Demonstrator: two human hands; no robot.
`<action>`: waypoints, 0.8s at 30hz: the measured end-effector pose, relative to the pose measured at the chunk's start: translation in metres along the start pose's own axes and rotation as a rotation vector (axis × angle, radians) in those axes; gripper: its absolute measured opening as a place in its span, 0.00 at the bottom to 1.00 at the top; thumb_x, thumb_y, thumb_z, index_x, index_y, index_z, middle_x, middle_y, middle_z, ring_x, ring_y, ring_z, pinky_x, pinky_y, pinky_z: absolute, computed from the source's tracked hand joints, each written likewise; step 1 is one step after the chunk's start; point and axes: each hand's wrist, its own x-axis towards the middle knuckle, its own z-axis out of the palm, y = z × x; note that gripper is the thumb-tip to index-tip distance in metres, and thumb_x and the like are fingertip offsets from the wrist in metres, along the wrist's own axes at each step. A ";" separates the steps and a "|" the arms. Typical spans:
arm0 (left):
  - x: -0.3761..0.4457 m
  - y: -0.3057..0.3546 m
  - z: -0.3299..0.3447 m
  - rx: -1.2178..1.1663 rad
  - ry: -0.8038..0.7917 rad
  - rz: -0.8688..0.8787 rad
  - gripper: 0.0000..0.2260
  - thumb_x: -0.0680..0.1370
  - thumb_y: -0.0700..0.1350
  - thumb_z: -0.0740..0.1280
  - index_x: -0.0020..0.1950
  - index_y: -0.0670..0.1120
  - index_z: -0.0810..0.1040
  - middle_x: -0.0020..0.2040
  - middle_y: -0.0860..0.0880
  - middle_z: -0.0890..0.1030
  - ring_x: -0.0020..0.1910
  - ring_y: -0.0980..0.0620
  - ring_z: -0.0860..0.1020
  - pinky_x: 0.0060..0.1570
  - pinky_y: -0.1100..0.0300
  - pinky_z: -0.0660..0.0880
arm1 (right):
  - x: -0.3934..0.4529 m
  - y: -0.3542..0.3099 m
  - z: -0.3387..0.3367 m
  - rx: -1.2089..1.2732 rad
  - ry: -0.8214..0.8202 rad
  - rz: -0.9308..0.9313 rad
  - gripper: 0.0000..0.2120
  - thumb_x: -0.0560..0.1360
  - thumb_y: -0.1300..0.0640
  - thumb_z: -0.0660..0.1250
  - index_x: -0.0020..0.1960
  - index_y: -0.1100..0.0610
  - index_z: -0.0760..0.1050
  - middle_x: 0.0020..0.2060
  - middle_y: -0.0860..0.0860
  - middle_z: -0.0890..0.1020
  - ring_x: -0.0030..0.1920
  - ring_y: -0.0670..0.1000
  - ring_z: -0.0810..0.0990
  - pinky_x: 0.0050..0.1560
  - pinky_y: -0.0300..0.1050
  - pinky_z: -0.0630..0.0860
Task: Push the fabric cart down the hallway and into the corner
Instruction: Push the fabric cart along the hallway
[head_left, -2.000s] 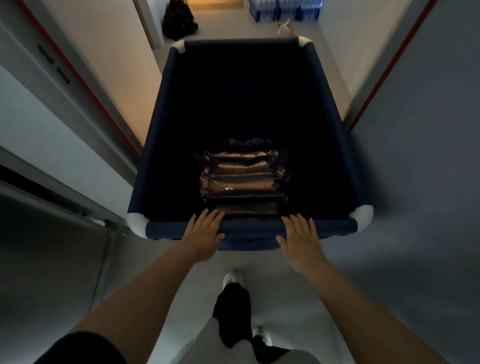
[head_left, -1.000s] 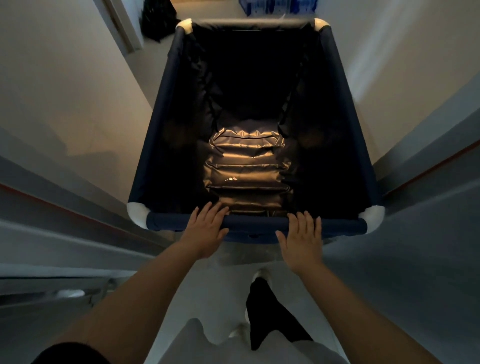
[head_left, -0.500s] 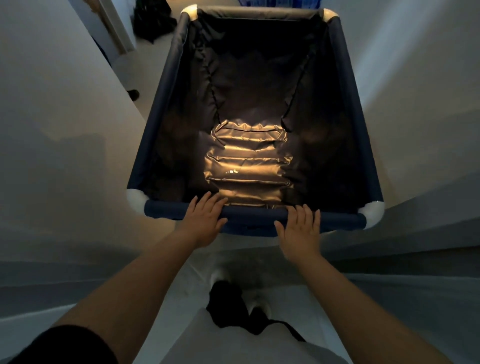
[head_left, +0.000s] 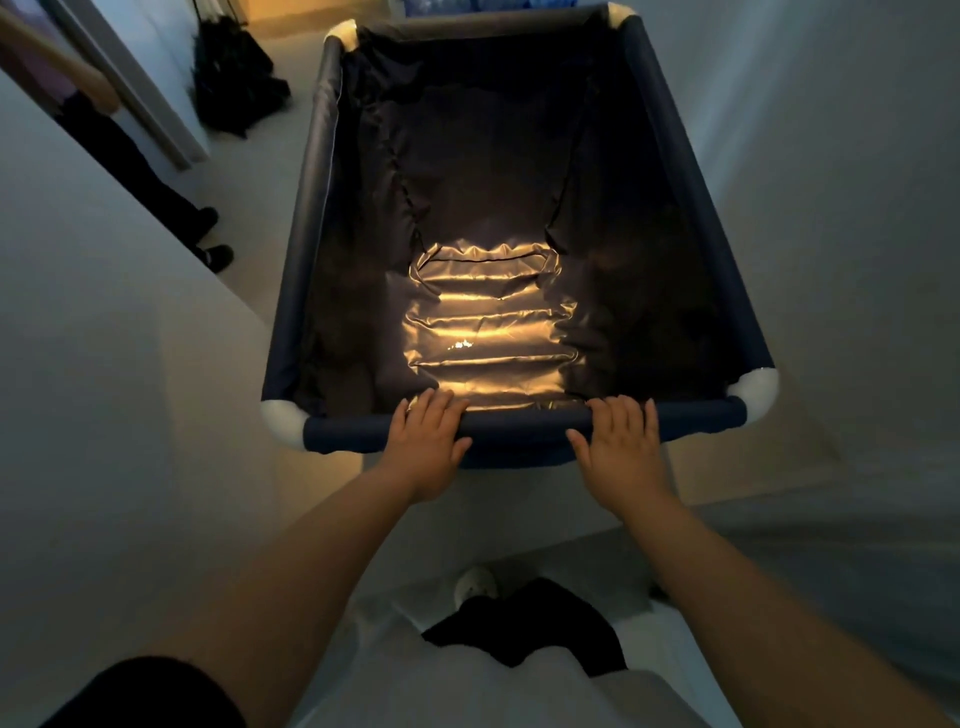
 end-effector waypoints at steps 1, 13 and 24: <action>0.009 -0.004 -0.005 0.002 -0.007 0.003 0.24 0.81 0.53 0.53 0.75 0.49 0.51 0.77 0.46 0.53 0.75 0.46 0.47 0.71 0.46 0.43 | 0.009 -0.002 -0.002 0.011 -0.001 0.004 0.24 0.78 0.45 0.55 0.66 0.61 0.64 0.63 0.59 0.71 0.68 0.60 0.64 0.74 0.59 0.46; 0.121 -0.043 -0.049 0.056 0.001 0.012 0.23 0.81 0.53 0.52 0.75 0.50 0.53 0.76 0.47 0.56 0.75 0.47 0.50 0.71 0.46 0.45 | 0.127 -0.013 -0.017 0.055 0.014 0.028 0.24 0.78 0.45 0.57 0.66 0.61 0.65 0.64 0.60 0.71 0.69 0.61 0.63 0.74 0.60 0.46; 0.230 -0.050 -0.093 0.072 0.062 -0.043 0.21 0.81 0.52 0.54 0.72 0.47 0.59 0.69 0.46 0.67 0.69 0.47 0.61 0.70 0.50 0.50 | 0.255 0.003 -0.034 0.044 0.018 -0.026 0.23 0.78 0.45 0.57 0.65 0.60 0.66 0.60 0.59 0.73 0.67 0.60 0.64 0.74 0.59 0.48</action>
